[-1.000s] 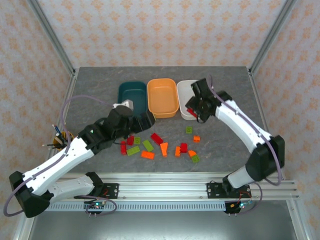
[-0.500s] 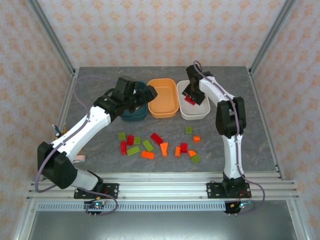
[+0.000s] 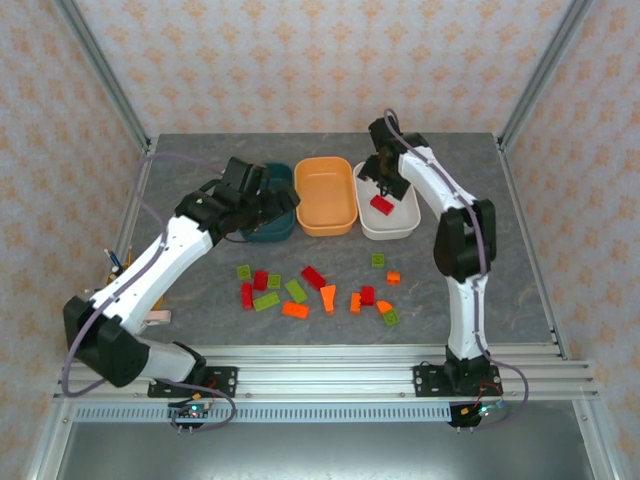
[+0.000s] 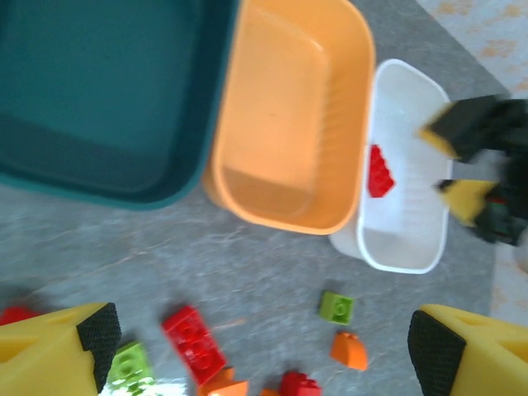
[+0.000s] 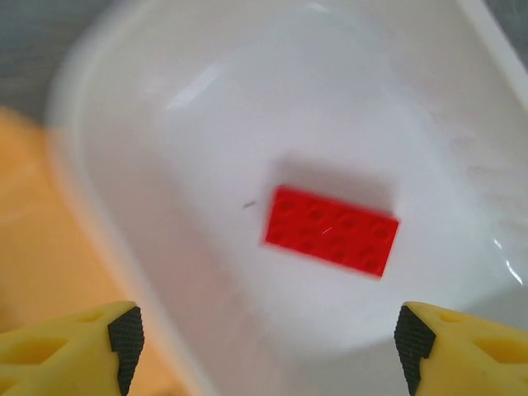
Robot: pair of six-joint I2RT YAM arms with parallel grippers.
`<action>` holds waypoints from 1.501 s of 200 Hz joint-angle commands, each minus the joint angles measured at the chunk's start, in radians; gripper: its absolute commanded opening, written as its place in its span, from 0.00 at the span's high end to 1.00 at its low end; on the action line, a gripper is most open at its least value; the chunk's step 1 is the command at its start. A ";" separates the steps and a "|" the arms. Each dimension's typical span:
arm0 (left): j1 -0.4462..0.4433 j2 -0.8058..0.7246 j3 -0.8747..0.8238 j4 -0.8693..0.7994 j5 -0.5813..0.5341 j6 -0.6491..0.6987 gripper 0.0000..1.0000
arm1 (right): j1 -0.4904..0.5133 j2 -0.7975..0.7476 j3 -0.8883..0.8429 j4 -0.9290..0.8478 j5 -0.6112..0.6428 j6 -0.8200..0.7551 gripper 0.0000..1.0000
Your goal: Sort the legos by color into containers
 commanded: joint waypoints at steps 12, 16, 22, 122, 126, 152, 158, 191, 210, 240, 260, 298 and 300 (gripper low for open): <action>0.051 -0.114 -0.150 -0.268 -0.119 0.078 0.09 | 0.214 -0.423 -0.331 0.304 -0.081 -0.182 0.18; 0.062 -0.121 -0.175 -0.272 -0.111 0.082 0.09 | 0.241 -0.465 -0.389 0.357 -0.103 -0.194 0.17; 0.076 -0.130 -0.211 -0.269 -0.098 0.090 0.09 | 0.282 -0.529 -0.477 0.431 -0.124 -0.203 0.17; 0.208 0.047 -0.400 -0.021 -0.006 0.261 0.29 | 0.618 -0.800 -0.983 0.748 -0.065 -0.216 0.18; 0.208 0.054 -0.398 -0.010 -0.004 0.264 0.29 | 0.617 -0.801 -0.984 0.746 -0.063 -0.215 0.18; 0.208 0.133 -0.376 0.007 -0.029 0.274 0.30 | 0.618 -0.811 -0.989 0.730 -0.059 -0.208 0.19; 0.207 0.150 -0.370 0.007 -0.038 0.275 0.31 | 0.618 -0.813 -0.990 0.726 -0.057 -0.206 0.19; 0.208 0.175 -0.364 0.019 -0.048 0.275 0.31 | 0.618 -0.829 -0.992 0.703 -0.039 -0.208 0.19; 0.208 0.151 -0.370 0.032 -0.026 0.265 0.29 | 0.617 -0.838 -1.001 0.697 -0.021 -0.207 0.19; 0.202 0.095 -0.374 0.022 0.014 0.243 0.28 | 0.619 -0.837 -1.009 0.692 -0.005 -0.199 0.19; 0.156 0.042 -0.363 -0.023 0.018 0.211 0.28 | 0.618 -0.834 -1.009 0.691 0.006 -0.196 0.19; 0.013 -0.044 -0.425 -0.021 0.022 0.092 0.29 | 0.618 -0.831 -1.019 0.696 0.011 -0.180 0.19; 0.005 -0.048 -0.429 -0.020 0.022 0.085 0.29 | 0.617 -0.831 -1.020 0.696 0.012 -0.178 0.19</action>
